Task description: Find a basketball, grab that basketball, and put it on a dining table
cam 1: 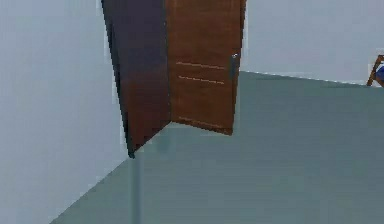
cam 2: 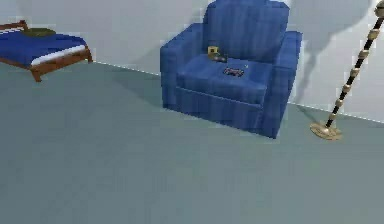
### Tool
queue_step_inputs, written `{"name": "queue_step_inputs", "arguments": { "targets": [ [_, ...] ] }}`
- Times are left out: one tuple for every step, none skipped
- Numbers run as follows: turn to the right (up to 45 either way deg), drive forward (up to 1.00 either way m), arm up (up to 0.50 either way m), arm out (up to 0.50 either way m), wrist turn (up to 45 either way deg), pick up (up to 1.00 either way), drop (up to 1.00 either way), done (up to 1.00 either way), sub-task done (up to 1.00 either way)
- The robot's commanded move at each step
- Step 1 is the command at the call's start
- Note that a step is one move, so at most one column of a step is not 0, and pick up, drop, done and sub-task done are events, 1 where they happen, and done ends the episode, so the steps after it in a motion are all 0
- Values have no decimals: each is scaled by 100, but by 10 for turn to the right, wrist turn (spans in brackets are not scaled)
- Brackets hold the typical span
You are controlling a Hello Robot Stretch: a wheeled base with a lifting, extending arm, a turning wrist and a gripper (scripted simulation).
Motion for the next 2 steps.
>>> {"name": "queue_step_inputs", "arguments": {
  "targets": [
    [0, 100, 0, 0, 0, 0, 0, 0, 0],
    [0, 85, 0, 0, 0, 0, 0, 0, 0]
  ]
}}
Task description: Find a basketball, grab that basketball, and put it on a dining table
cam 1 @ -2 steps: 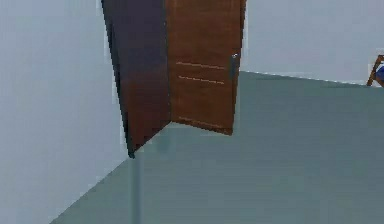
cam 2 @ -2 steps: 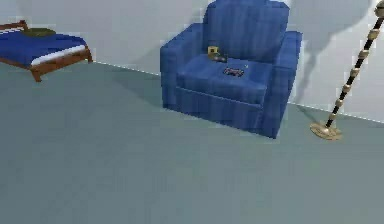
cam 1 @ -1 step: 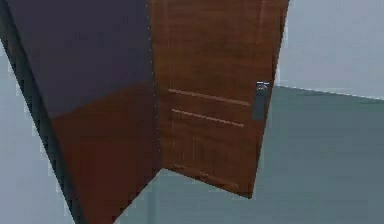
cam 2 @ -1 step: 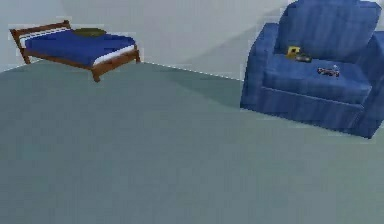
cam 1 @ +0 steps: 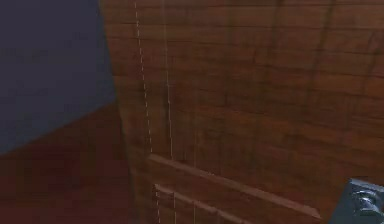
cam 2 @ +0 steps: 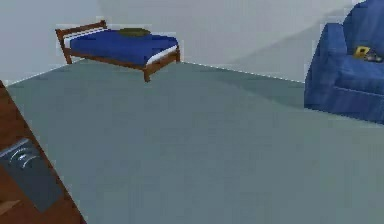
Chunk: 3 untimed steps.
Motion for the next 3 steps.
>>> {"name": "queue_step_inputs", "arguments": {
  "targets": [
    [-300, 0, 0, 0, 0, 0, 0, 0, 0],
    [0, 50, 0, 0, 0, 0, 0, 0, 0],
    [-300, 0, 0, 0, 0, 0, 0, 0, 0]
  ]
}}
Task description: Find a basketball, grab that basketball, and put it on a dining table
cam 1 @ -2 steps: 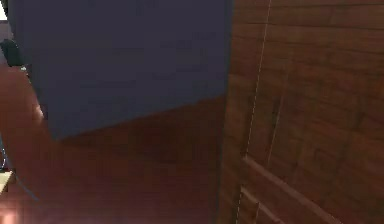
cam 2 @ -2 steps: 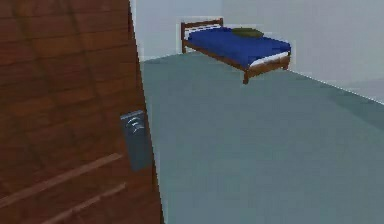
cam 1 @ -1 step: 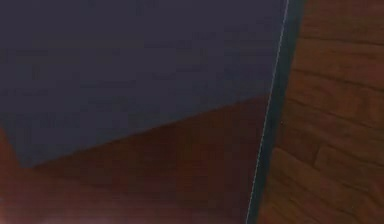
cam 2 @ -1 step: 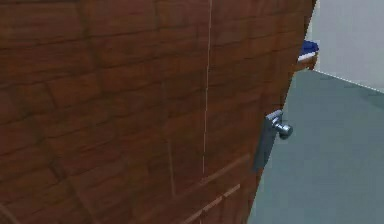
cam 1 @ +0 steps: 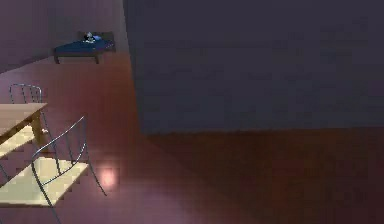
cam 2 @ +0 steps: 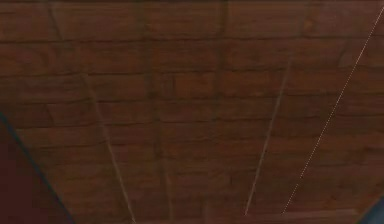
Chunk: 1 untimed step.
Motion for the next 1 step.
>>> {"name": "queue_step_inputs", "arguments": {
  "targets": [
    [0, 45, 0, 0, 0, 0, 0, 0, 0]
  ]
}}
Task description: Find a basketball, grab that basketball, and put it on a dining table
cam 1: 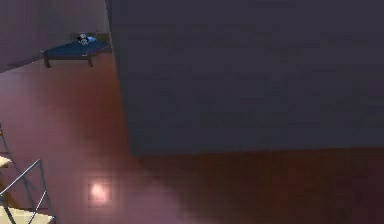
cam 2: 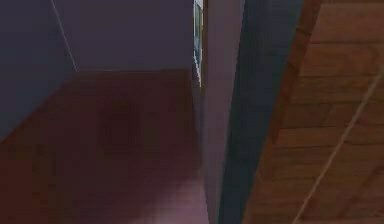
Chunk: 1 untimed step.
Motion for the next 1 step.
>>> {"name": "queue_step_inputs", "arguments": {
  "targets": [
    [-150, 0, 0, 0, 0, 0, 0, 0, 0]
  ]
}}
